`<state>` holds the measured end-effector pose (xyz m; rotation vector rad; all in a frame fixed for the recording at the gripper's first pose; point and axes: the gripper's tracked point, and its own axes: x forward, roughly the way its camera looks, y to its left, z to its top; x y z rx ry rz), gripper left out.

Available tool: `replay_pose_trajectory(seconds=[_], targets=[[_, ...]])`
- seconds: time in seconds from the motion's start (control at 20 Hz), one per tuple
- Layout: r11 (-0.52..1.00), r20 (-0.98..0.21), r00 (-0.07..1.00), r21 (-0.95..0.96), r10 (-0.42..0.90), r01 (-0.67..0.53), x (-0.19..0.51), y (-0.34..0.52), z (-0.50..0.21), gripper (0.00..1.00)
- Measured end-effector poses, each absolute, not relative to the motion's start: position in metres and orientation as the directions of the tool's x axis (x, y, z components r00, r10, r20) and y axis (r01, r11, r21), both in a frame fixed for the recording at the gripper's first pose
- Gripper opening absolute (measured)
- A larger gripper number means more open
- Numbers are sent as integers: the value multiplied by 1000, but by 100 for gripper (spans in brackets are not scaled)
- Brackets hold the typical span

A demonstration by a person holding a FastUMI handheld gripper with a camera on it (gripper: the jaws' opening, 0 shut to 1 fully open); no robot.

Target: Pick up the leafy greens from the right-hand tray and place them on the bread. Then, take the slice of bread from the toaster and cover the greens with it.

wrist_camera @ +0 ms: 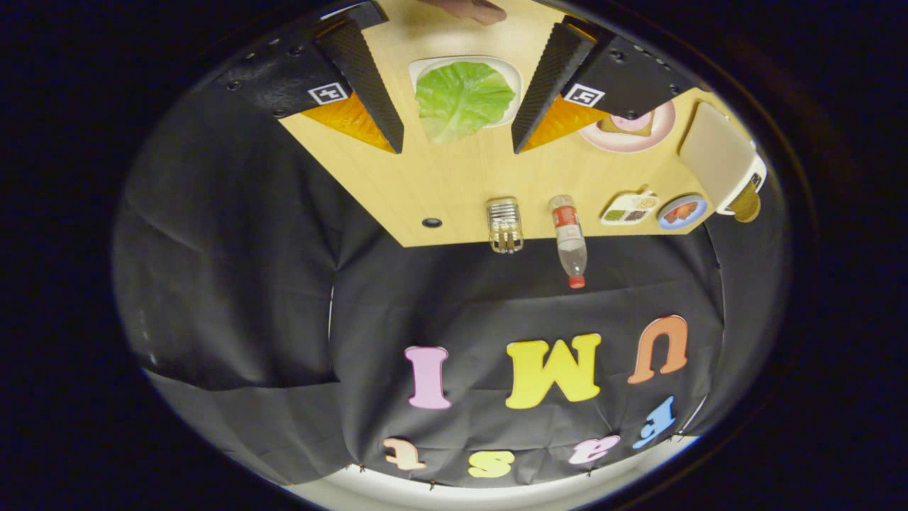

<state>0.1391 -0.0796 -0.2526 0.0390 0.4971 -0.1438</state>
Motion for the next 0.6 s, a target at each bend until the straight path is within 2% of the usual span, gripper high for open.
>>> replay_pose_trajectory(seconds=[0.25,0.6], targets=[[987,-581,803,-2,-129,158,167,-103,-314,95],[985,-671,733,18,-113,169,192,-107,-362,95]])
